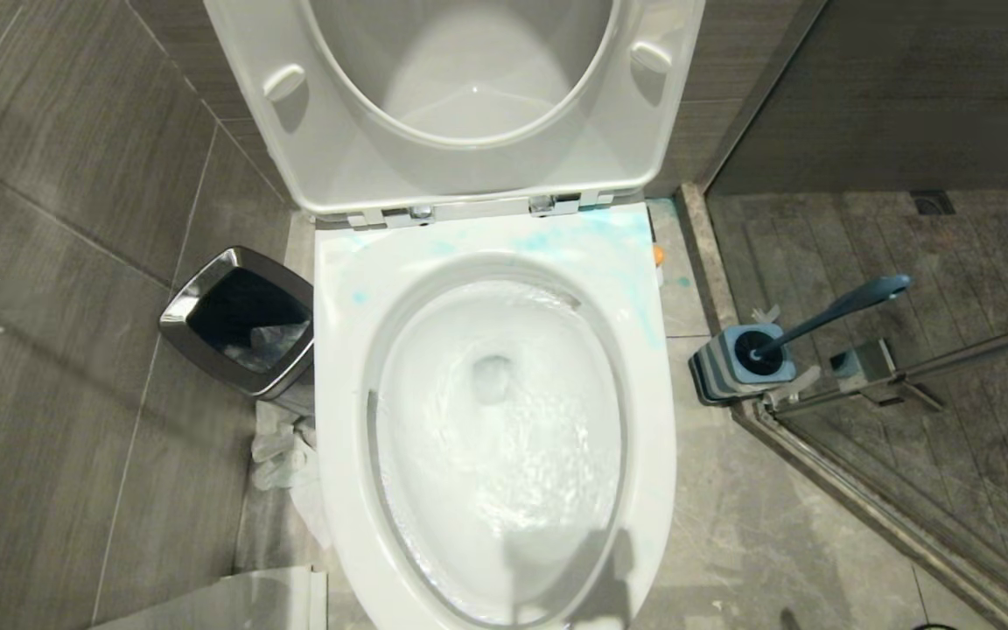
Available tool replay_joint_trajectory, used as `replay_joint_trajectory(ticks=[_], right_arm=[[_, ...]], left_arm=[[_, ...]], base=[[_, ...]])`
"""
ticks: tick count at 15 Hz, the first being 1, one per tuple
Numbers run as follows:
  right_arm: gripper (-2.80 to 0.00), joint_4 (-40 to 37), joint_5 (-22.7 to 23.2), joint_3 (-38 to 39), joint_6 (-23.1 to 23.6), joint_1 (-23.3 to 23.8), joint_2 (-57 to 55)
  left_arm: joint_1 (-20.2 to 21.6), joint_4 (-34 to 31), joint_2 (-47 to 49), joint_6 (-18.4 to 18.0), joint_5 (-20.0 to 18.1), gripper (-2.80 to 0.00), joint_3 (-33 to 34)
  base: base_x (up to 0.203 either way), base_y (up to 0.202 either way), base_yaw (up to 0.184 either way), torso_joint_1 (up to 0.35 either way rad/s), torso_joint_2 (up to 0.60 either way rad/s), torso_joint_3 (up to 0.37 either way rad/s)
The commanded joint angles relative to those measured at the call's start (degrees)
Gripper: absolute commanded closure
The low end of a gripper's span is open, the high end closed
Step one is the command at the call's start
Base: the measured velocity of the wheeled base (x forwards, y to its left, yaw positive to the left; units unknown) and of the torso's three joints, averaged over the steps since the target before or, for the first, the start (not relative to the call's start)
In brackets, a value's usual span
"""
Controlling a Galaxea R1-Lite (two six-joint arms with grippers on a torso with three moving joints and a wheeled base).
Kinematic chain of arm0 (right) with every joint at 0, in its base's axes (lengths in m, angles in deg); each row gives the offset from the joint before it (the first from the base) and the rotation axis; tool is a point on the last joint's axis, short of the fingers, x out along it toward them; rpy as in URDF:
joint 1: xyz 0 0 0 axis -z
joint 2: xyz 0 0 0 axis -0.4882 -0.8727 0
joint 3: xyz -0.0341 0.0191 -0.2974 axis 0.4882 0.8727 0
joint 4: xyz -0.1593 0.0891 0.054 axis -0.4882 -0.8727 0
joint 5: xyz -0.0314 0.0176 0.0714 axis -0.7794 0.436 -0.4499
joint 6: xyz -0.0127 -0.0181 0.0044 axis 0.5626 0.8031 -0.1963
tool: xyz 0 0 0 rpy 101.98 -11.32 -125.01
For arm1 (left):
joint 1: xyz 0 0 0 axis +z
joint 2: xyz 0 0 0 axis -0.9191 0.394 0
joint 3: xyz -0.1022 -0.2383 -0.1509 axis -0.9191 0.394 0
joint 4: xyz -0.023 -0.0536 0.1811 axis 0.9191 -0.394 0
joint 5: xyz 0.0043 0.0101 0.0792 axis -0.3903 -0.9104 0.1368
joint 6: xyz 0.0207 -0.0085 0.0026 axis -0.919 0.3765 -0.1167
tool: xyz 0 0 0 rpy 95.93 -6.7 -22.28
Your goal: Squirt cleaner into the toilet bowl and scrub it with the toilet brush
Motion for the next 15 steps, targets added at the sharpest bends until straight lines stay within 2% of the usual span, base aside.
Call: replay_joint_trajectory(ticks=[1, 5, 7, 10, 12, 15], right_arm=[[0.0, 0.01, -0.04, 0.01, 0.04, -0.01, -0.07], [0.0, 0.01, 0.03, 0.01, 0.04, -0.01, -0.07], [0.0, 0.01, 0.03, 0.01, 0.04, -0.01, -0.07], [0.0, 0.01, 0.03, 0.01, 0.04, -0.01, -0.07], [0.0, 0.01, 0.03, 0.01, 0.04, -0.01, -0.07], [0.0, 0.01, 0.03, 0.01, 0.04, -0.01, -0.07]], left_arm=[[0.53, -1.64, -10.61, -0.18, 0.05, 0.0, 2.22], [2.71, -13.92, -24.9, -4.75, 0.11, 0.0, 16.53], [3.05, -18.39, -31.14, -10.03, 0.29, 0.0, 24.44], [3.18, -20.03, -40.53, -17.88, 1.1, 0.0, 37.56], [3.27, -19.71, -48.06, -19.56, 1.48, 0.0, 46.24], [3.3, -19.39, -59.31, -20.14, 2.71, 0.0, 57.89]], base=[[0.0, 0.0, 0.0, 0.0, 0.0, 0.0], [0.0, 0.0, 0.0, 0.0, 0.0, 0.0], [0.0, 0.0, 0.0, 0.0, 0.0, 0.0], [0.0, 0.0, 0.0, 0.0, 0.0, 0.0], [0.0, 0.0, 0.0, 0.0, 0.0, 0.0], [0.0, 0.0, 0.0, 0.0, 0.0, 0.0]])
